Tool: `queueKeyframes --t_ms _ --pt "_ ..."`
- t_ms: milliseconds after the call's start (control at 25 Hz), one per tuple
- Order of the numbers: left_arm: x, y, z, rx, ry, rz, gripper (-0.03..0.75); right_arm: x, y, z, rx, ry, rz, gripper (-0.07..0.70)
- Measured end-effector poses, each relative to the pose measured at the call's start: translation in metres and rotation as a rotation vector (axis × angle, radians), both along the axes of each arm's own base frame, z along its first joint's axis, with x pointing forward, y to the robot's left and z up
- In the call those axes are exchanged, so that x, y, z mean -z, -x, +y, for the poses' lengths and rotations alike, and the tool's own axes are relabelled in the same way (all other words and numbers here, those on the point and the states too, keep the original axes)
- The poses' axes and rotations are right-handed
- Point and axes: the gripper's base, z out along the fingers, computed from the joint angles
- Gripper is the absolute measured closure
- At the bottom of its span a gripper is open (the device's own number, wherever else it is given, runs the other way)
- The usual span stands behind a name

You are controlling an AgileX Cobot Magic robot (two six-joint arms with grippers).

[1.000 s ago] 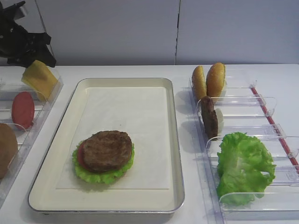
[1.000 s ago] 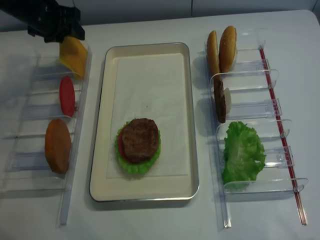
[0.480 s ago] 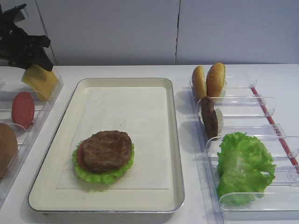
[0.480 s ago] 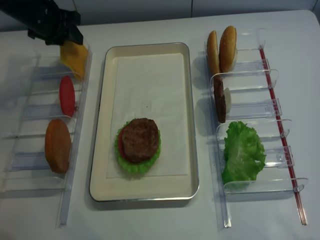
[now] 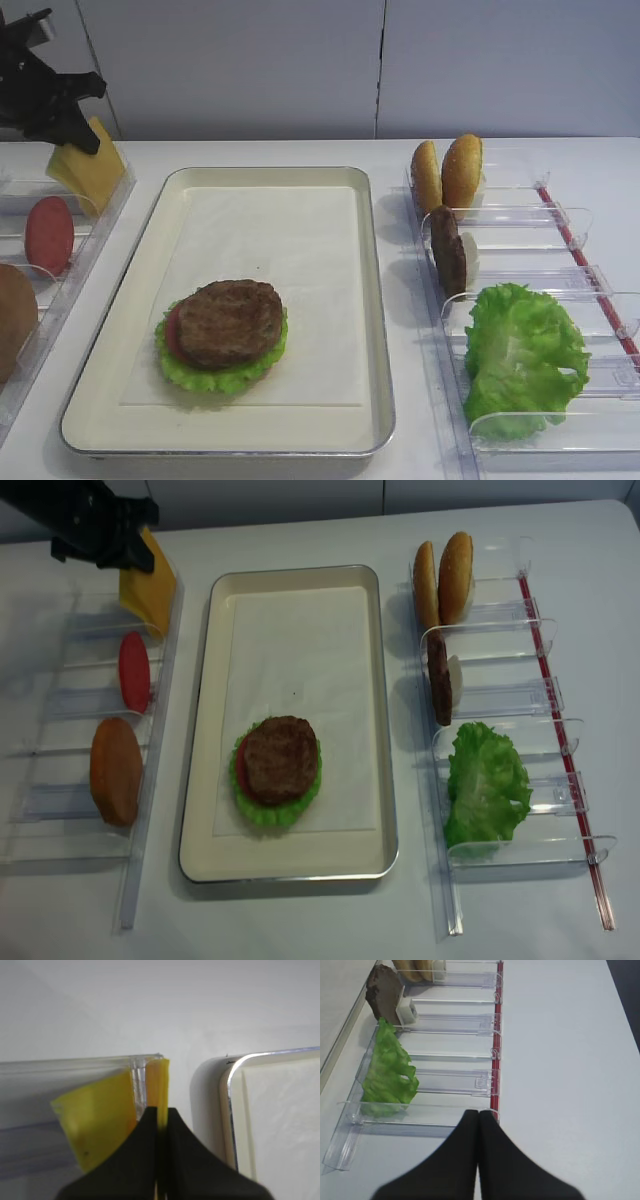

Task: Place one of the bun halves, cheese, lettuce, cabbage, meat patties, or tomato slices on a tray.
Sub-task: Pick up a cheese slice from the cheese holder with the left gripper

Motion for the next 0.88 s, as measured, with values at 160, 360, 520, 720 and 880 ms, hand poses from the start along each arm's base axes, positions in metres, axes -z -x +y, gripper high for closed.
queueKeyframes --t_ms 160,360,520,720,880 --pt "-0.030 0.002 0.000 -0.004 -0.012 -0.043 0.701 0.000 0.000 0.000 0.000 0.000 0.000 0.612" --pt "-0.088 0.022 -0.002 -0.048 -0.024 -0.163 0.701 0.000 0.000 0.000 0.000 0.000 0.000 0.612" --pt "-0.122 0.046 -0.015 -0.051 -0.020 -0.223 0.702 0.000 0.000 0.000 0.000 0.000 0.000 0.612" --pt "-0.131 0.079 -0.046 -0.072 -0.004 -0.249 0.702 0.000 0.000 0.000 0.000 0.000 0.000 0.612" --pt "-0.126 0.114 -0.063 -0.104 0.028 -0.266 0.702 0.000 0.000 0.000 0.000 0.000 0.000 0.612"
